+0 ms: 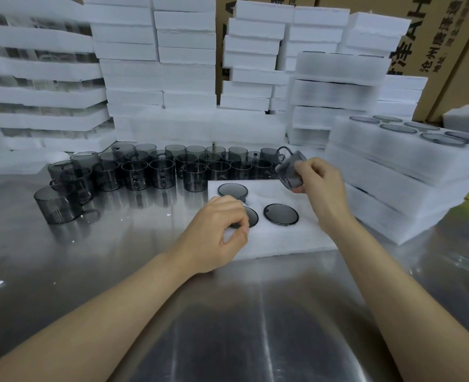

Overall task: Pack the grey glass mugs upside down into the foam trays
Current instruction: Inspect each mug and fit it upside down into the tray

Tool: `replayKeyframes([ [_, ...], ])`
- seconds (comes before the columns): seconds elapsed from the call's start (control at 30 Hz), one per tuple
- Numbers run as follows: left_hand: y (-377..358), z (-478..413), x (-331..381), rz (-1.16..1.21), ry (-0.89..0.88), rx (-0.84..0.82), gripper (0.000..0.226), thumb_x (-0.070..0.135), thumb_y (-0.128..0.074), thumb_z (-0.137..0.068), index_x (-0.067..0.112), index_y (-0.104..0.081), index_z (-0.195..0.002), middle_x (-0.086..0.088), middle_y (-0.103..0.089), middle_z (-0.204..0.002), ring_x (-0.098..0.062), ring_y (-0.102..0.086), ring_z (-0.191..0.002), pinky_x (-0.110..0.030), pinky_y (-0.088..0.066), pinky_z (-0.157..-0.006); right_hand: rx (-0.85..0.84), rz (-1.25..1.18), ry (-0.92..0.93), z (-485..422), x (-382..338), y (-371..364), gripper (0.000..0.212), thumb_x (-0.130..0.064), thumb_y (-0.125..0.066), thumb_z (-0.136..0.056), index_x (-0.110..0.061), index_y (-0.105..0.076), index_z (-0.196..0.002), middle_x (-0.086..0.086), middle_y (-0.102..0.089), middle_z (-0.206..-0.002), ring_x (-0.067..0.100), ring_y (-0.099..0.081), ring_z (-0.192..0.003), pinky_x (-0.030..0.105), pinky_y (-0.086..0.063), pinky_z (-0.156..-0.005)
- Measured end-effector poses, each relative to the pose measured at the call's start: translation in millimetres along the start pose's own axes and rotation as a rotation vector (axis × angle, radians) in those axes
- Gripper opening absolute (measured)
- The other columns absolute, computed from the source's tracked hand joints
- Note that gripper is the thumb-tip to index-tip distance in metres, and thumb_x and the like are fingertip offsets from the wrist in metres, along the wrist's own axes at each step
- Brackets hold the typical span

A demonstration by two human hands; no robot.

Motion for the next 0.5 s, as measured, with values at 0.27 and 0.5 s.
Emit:
replayKeyframes([
  [0.27,-2.1,-0.4,-1.4,-0.027,0.023,0.02,0.042,0.036,-0.056,-0.086,0.002,-0.053,-0.062,-0.008,-0.057,-0.067,-0.029,-0.055,-0.073,-0.043,-0.043,-0.079,0.007,0.396,0.408,11.9,-21.6,-6.1,0.017,-0.013,-0.064,-0.09,-0.008,-0.058,-0.074,0.006,-0.05,-0.081,0.016,-0.047,-0.073,0.011,-0.033,-0.062],
  [0.5,6.3,-7.1,-18.3,-0.018,0.001,0.004,0.035,0.026,-0.075,-0.073,-0.001,-0.059,-0.057,0.005,-0.058,-0.066,-0.019,-0.06,-0.087,-0.046,-0.046,-0.085,-0.189,0.482,0.53,10.2,-23.0,1.1,0.009,-0.003,-0.065,-0.087,-0.005,-0.07,-0.095,0.002,-0.06,-0.09,0.024,-0.06,-0.085,0.031,-0.05,-0.079],
])
Point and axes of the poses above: each hand's wrist, its own z-axis away from the middle knuckle, its own y-axis out of the back of the hand, x = y × z, the point moved 4 cm from there along -z, towards the middle knuckle
